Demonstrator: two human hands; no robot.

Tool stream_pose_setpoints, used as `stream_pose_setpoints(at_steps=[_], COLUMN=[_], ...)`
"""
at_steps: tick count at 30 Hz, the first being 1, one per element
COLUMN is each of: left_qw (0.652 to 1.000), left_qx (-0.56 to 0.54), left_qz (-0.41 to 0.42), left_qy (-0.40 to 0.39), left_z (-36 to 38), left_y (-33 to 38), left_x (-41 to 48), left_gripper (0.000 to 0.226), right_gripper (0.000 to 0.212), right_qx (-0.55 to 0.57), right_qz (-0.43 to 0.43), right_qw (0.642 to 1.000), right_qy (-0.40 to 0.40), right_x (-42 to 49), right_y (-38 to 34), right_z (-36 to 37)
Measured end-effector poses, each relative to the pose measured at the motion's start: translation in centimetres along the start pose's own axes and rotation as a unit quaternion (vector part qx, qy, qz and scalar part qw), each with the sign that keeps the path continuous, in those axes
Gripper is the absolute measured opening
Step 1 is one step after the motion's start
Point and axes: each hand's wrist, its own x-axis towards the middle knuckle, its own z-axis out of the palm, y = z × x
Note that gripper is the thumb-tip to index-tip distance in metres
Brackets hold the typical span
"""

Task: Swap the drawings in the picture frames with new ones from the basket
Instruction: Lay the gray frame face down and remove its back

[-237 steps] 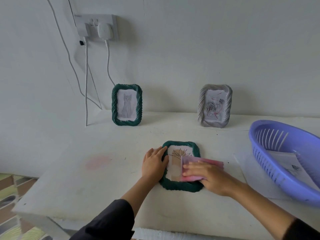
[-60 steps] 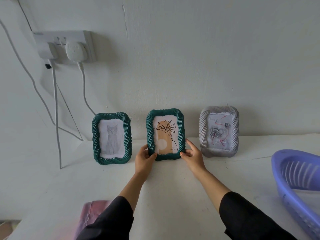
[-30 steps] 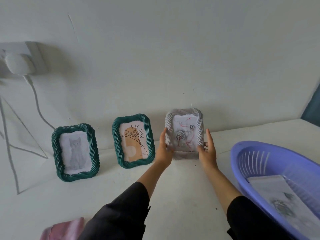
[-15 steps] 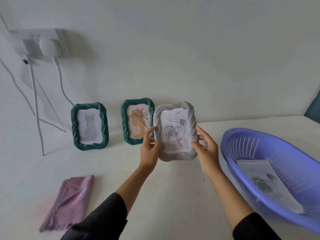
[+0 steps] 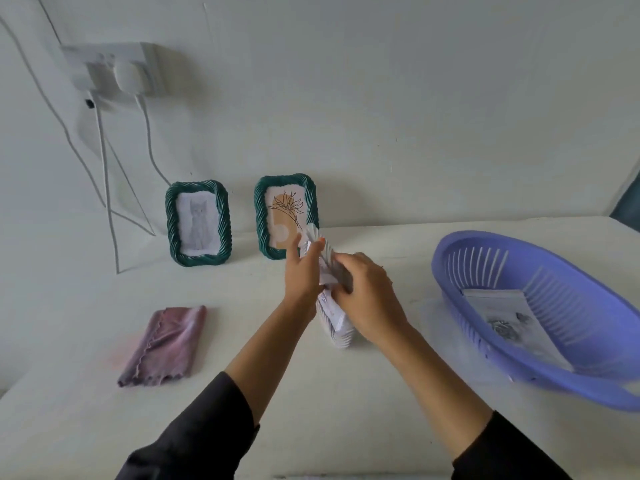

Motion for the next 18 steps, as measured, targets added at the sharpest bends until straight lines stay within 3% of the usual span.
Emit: stream_pose_setpoints(at_steps=[4,7,9,12,18], left_qw=[1.0,1.0,1.0,0.996,0.948], left_qx=[0.002,-0.018,0.015,0.083,0.318], left_qz=[-0.001,-0.013,-0.015,-0.008,0.016], left_qy=[0.001,0.017,0.018,0.012,-0.012], left_z=[-1.2,-2.8,-4.2,-6.0,-8.6], left_y=[0.3,0.2,-0.1,-0.9,-3.8], left_x=[0.3,1.0,1.5,2.4,2.4], left_gripper=[0.055,0.051,0.048,0.045,0.047], right_gripper=[0.05,0.045,0.033,0.021,0.024], right_qx=[0.013,0.093,0.132,0.099,0.044], right_qz=[-0.018,0.017,0.032,0.077,0.144], right_qw=[0.993,0.979,0.984,0.992,0.968], right_qy=[-0.117,-0.182,-0.116,-0.007,-0.201], right_x=[0.1,0.2,0.4,1.1,-0.2], right_y=[-1.7,-1.5,-1.2,0.4,2.9], right_z=[0.3,0.2,-0.4,-1.1,1.5])
